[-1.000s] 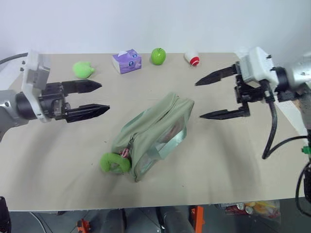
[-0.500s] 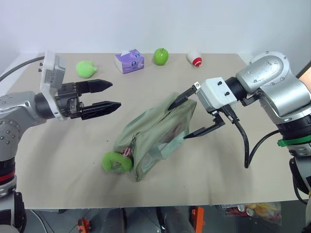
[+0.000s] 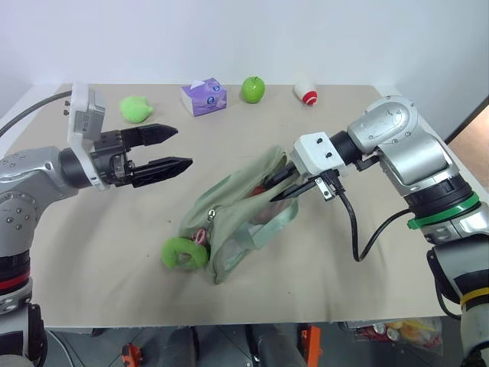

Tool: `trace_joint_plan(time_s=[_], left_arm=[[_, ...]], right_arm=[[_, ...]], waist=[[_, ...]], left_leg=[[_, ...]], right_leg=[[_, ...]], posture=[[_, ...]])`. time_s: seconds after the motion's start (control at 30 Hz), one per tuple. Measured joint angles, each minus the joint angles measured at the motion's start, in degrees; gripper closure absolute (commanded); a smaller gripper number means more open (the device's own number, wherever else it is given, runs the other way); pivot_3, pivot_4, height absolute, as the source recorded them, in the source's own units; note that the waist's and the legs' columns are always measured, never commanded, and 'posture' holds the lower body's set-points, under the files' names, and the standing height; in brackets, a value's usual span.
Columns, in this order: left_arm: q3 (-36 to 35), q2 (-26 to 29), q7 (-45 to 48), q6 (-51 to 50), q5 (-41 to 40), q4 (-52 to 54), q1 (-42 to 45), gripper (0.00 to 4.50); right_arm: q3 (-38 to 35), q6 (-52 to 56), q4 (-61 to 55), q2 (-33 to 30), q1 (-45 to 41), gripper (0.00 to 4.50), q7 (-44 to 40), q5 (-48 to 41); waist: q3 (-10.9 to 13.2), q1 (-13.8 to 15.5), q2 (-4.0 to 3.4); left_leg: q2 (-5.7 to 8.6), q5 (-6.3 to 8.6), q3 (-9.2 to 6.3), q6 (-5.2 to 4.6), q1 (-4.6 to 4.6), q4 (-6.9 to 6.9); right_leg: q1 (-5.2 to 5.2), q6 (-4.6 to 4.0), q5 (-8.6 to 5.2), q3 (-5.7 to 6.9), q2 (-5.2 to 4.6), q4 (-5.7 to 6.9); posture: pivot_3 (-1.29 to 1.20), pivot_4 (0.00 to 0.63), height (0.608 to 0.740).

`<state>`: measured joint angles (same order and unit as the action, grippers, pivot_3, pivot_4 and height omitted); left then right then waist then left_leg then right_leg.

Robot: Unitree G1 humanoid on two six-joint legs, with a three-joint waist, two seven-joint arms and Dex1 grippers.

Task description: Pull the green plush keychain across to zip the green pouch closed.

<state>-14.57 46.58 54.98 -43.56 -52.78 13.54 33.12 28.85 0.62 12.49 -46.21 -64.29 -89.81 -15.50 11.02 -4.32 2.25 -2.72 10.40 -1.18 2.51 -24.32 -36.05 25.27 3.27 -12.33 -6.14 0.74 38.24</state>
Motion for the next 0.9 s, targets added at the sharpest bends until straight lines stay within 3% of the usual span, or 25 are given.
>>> trace_joint_plan(time_s=[0.4,0.73,0.9], left_arm=[[-0.3,-0.5,-0.6,2.2,1.0,-1.8,0.0,0.0],[-1.4,-0.7,-0.5,3.3,1.2,-3.8,-0.1,0.0],[-1.5,-0.7,-0.5,3.5,1.4,-5.7,0.2,0.0]], right_arm=[[-2.8,9.7,5.9,1.2,-1.6,4.39,1.2,2.8],[-4.4,20.4,16.9,3.5,-10.6,4.39,6.7,11.6],[-4.8,30.0,12.1,5.3,-10.7,4.39,7.2,11.7]], waist=[[0.0,0.0,0.0],[0.0,0.0,-0.02],[0.0,-0.2,-0.03]], left_leg=[[0.01,-0.05,0.02,0.01,0.0,-0.35],[0.0,-0.04,0.06,0.01,-0.03,-0.15],[-0.02,-0.03,0.0,0.0,-0.05,0.07]], right_leg=[[-0.11,-0.15,0.13,-0.02,-0.01,0.0],[0.02,-0.14,0.15,-0.03,0.0,-0.01],[0.1,-0.16,0.09,0.0,0.04,0.0]], posture=[[0.0,0.15,0.74],[0.0,0.15,0.74],[0.0,0.15,0.74]])
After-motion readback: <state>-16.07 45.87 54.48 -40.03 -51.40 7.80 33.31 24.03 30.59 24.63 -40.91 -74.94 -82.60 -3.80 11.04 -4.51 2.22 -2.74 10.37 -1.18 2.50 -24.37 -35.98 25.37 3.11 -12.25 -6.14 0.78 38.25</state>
